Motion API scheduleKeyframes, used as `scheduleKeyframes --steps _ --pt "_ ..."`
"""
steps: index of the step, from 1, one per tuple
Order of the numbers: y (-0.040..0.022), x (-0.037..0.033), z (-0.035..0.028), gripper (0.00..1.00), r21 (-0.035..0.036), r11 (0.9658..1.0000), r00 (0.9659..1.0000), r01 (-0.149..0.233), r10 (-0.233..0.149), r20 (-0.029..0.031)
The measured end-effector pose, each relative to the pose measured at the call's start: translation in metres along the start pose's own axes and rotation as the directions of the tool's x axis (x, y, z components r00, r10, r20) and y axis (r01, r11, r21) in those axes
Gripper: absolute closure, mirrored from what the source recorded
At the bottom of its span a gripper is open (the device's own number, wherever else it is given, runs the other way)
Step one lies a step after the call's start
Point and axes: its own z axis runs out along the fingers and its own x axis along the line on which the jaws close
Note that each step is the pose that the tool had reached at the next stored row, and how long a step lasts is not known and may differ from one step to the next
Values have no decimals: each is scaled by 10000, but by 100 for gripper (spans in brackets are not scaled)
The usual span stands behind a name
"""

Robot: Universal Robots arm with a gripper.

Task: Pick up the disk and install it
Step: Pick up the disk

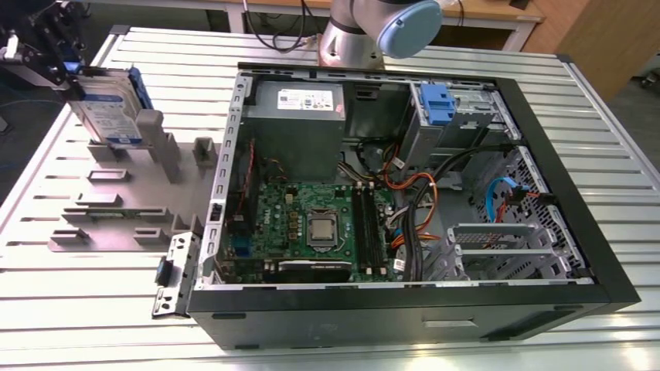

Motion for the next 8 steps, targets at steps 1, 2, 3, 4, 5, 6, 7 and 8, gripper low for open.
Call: scheduleKeyframes --steps 1,2,3,4,5,6,7,8 --pt "0 0 -3 64 0 10000 10000 0 0 0" --pt "0 0 -5 64 0 10000 10000 0 0 0" --pt "0 0 -8 64 0 10000 10000 0 0 0" --pt "0 0 -11 64 1 10000 10000 0 0 0" --pt "0 0 -14 64 -1 10000 10000 0 0 0" --pt "0 0 -18 64 -1 10000 10000 0 0 0" --pt "0 0 -22 64 -1 10000 10000 0 0 0" --pt "0 0 -25 64 0 10000 10000 0 0 0"
